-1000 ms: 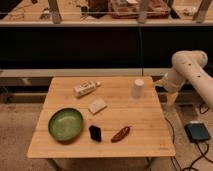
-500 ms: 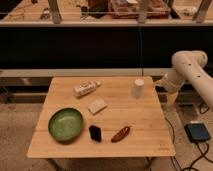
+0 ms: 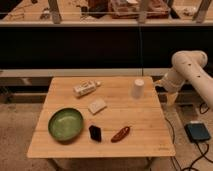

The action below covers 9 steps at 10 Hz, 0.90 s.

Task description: Place the ceramic cup over the eraser

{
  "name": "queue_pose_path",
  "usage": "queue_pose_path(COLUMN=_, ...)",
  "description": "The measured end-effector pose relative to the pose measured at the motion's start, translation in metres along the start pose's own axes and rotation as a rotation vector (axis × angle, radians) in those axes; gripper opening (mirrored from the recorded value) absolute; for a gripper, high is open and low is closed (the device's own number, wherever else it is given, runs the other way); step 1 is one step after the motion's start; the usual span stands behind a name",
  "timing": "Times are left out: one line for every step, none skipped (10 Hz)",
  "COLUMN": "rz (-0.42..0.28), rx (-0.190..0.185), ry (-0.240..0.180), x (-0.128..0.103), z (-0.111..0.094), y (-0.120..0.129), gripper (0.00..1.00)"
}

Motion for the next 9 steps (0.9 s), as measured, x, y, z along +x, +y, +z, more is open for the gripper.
queue_pose_path(rz=0.001, rx=0.001, ry=0.0, x=0.0, z=0.0, y=0.0, gripper=0.75)
queue_pose_path(rz=0.004, rx=0.005, ry=0.001, x=0.002, z=-0.001, y=-0.002, gripper=0.75)
queue_pose_path(rz=-0.006, rx=0.022, ry=0.002, x=0.004, z=-0.004, y=-0.015, gripper=0.75)
queue_pose_path(rz=-0.012, rx=0.036, ry=0.003, x=0.007, z=-0.006, y=-0.026, gripper=0.75)
queue_pose_path(rz=-0.023, rx=0.052, ry=0.003, x=0.013, z=-0.008, y=-0.046, gripper=0.75)
queue_pose_path(rz=-0.036, rx=0.067, ry=0.002, x=0.02, z=-0.011, y=-0.072, gripper=0.75)
queue_pose_path(rz=-0.048, rx=0.072, ry=-0.003, x=0.021, z=-0.011, y=-0.086, gripper=0.75)
queue_pose_path(rz=-0.059, rx=0.079, ry=-0.008, x=0.025, z=-0.012, y=-0.099, gripper=0.75)
queue_pose_path(rz=-0.069, rx=0.077, ry=-0.006, x=0.028, z=-0.012, y=-0.109, gripper=0.75)
